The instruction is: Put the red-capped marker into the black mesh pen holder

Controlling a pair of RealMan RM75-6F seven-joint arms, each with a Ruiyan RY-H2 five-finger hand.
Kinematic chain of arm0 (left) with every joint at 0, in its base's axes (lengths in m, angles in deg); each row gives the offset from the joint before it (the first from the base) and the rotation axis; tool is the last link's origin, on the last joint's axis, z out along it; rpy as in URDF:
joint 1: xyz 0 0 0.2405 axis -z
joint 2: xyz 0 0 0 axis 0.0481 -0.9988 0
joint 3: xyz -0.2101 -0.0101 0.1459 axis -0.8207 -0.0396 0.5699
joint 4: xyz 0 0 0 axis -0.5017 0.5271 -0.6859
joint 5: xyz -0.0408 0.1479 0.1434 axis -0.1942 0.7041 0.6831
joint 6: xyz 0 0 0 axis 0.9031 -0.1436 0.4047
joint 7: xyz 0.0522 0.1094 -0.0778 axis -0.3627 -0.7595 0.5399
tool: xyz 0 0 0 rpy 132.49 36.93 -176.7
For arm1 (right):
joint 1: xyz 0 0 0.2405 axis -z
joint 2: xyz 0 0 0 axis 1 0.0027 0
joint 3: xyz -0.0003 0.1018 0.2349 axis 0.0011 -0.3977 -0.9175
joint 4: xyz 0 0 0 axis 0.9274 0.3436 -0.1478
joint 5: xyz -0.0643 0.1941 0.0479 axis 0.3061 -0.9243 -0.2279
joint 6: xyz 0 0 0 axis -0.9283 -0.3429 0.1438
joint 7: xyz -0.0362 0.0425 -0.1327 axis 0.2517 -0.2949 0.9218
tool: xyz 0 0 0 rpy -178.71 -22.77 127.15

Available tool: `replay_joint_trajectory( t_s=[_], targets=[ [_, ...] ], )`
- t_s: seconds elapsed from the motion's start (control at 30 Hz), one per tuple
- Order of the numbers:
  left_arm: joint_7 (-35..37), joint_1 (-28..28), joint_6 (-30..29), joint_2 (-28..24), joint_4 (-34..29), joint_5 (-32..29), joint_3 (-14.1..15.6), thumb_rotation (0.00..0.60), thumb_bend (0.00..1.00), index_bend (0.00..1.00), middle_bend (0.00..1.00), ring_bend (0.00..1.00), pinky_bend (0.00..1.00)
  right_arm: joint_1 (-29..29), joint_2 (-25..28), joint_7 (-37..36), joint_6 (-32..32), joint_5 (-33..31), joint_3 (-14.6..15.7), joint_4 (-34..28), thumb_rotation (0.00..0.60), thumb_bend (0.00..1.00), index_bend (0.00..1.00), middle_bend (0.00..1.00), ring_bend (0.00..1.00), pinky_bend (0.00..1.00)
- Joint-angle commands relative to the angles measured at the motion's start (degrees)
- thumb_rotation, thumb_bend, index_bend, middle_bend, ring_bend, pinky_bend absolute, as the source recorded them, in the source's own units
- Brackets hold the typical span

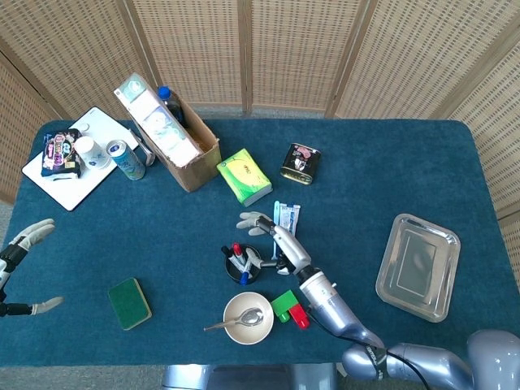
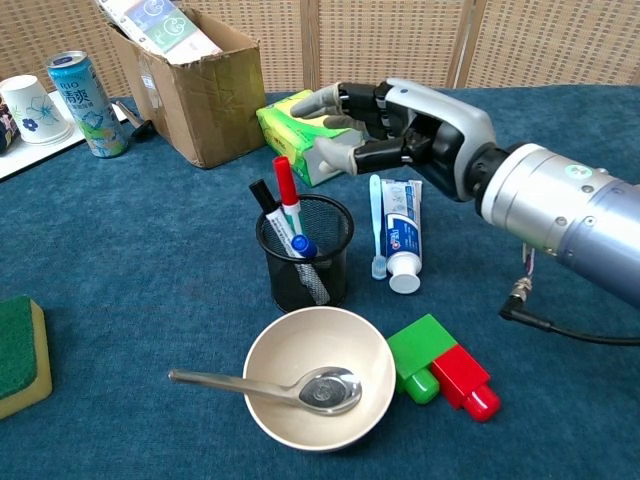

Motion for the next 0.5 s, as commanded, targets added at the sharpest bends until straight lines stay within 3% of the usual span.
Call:
replay_joint_trajectory(
  t_s=[0.03, 0.27, 0.4, 0.5],
  targets=[
    [0.0, 0.0, 0.1, 0.0, 0.0, 0.0, 0.0, 0.600, 0.17, 0.07, 0.00, 0.00, 0.17, 0.5, 0.8, -0.7, -0.6, 1.2, 0.5, 0.0, 0.600, 0.52, 0.25, 0.17, 0.08, 0.27],
    [0.0, 0.1, 0.0, 0.0, 0.0, 0.5, 0.2, 0.600, 0.17, 0.07, 0.00, 0.00, 0.17, 1.5, 5.0, -0.3, -2.8, 4.0, 0.7, -1.9, 0.600, 0.52, 0.28, 0.17, 0.08, 0.28],
    [0.5, 0.0, -0.3, 0.0, 0.3, 0.6, 0.3, 0.600, 0.17, 0.07, 0.00, 0.00, 0.17, 2.9, 10.6, 2.2, -5.0, 5.8, 0.5, -4.2, 0.600, 0.53, 0.30, 0.18, 0.09, 0.29],
    [0.9, -0.4, -1.3, -0.3, 0.5, 1.1, 0.4, 0.600, 0.17, 0.07, 0.00, 0.00, 0.17, 5.5, 17.8, 7.3, -9.0, 9.0, 1.3, -0.5, 0.600, 0.52, 0.31, 0.18, 0.09, 0.30]
  ],
)
